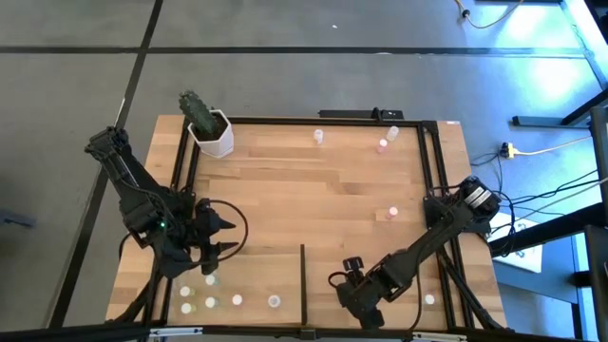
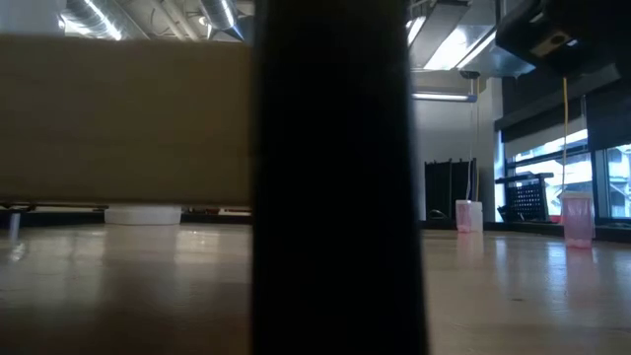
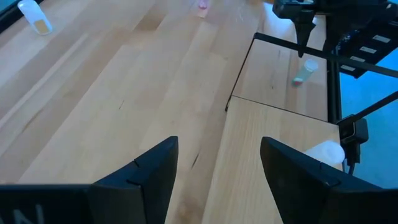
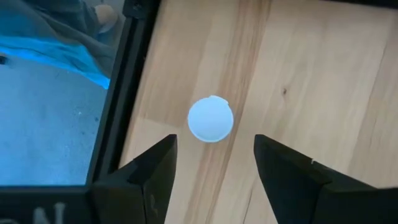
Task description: Pick and place medicine bottles onto shelf by color
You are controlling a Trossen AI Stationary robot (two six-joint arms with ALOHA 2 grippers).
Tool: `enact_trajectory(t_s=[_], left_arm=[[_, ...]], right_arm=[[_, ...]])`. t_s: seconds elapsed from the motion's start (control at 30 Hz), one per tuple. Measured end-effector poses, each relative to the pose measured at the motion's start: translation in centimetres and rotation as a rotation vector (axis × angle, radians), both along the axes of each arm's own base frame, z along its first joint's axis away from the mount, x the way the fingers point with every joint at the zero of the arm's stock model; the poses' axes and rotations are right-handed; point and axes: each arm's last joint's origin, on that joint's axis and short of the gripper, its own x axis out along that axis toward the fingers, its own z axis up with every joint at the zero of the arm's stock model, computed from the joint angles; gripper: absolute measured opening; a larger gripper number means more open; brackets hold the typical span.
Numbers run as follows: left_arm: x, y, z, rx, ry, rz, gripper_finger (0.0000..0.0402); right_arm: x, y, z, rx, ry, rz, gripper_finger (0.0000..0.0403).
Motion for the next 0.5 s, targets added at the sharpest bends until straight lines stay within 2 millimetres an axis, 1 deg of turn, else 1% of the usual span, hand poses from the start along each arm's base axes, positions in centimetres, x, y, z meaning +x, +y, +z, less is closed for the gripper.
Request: enact_trajectory(t_s=[0.17,0.33,0.5], left_arm=[[0.0,0.0,0.0,0.000,0.000,0.000,0.0222],[0.0,0.0,0.0,-0.001,0.000,0.001,0.0222],[0.0,0.0,0.0,-0.002,0.001,0.001,0.0222]], right_arm=[[0.1,0.1,-0.1,-0.006,-0.011,0.026,0.0216],[0.6,0.6,-1.1,-0.013,-0.038,0.077,0.0216],[1.0,1.0,-2.0,-0.012,-0.047,0.083,0.0216]])
